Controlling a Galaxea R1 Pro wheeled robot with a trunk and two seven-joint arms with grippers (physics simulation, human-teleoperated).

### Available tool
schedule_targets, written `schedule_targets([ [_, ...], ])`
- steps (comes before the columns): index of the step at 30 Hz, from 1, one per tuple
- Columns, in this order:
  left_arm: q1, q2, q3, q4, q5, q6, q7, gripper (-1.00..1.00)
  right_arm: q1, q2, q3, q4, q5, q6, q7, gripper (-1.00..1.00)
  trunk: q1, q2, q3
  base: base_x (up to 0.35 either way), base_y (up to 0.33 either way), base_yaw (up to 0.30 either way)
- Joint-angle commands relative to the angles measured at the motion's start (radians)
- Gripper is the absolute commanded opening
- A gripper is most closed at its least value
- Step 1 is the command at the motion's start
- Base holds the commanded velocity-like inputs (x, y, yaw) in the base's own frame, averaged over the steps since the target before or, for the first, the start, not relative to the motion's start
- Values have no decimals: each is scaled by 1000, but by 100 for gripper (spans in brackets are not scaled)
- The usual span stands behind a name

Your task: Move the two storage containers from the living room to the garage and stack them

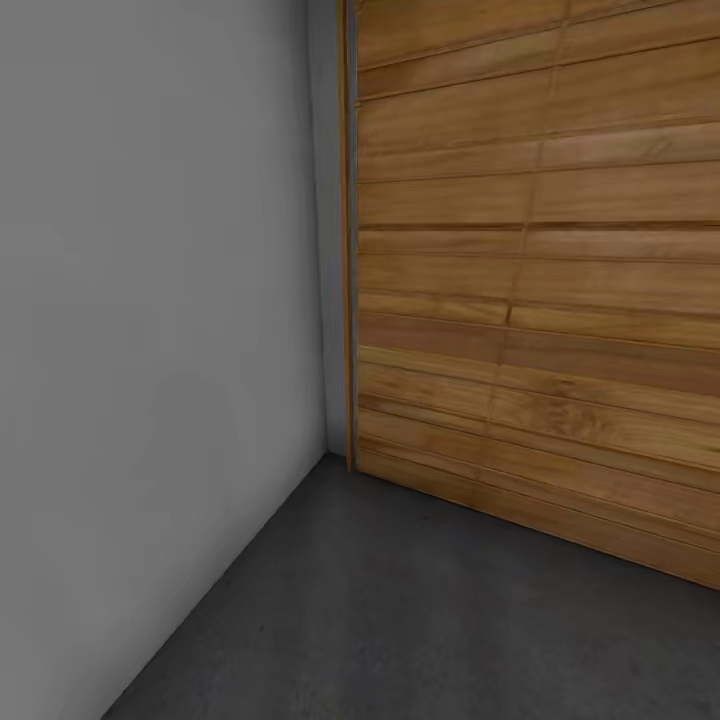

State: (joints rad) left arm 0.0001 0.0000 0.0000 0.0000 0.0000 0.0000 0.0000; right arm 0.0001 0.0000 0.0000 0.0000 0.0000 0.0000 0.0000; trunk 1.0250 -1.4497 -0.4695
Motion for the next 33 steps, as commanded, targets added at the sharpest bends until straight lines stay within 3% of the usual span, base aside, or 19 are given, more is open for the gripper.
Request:
schedule_targets([
  [1,-3,-2,2,-2,2,-2,2,100,6,5,3,-1,6,2,6,100,0,0,0,0,0,0],
  [18,-3,-2,4,-2,3,-2,2,100,14,5,-4,-1,-3,2,11,100,0,0,0,-4,-2,0],
  [33,-3,-2,5,-2,3,-2,6,100,14,5,-3,-1,-3,2,11,100,0,0,0,-220,-198,0],
])
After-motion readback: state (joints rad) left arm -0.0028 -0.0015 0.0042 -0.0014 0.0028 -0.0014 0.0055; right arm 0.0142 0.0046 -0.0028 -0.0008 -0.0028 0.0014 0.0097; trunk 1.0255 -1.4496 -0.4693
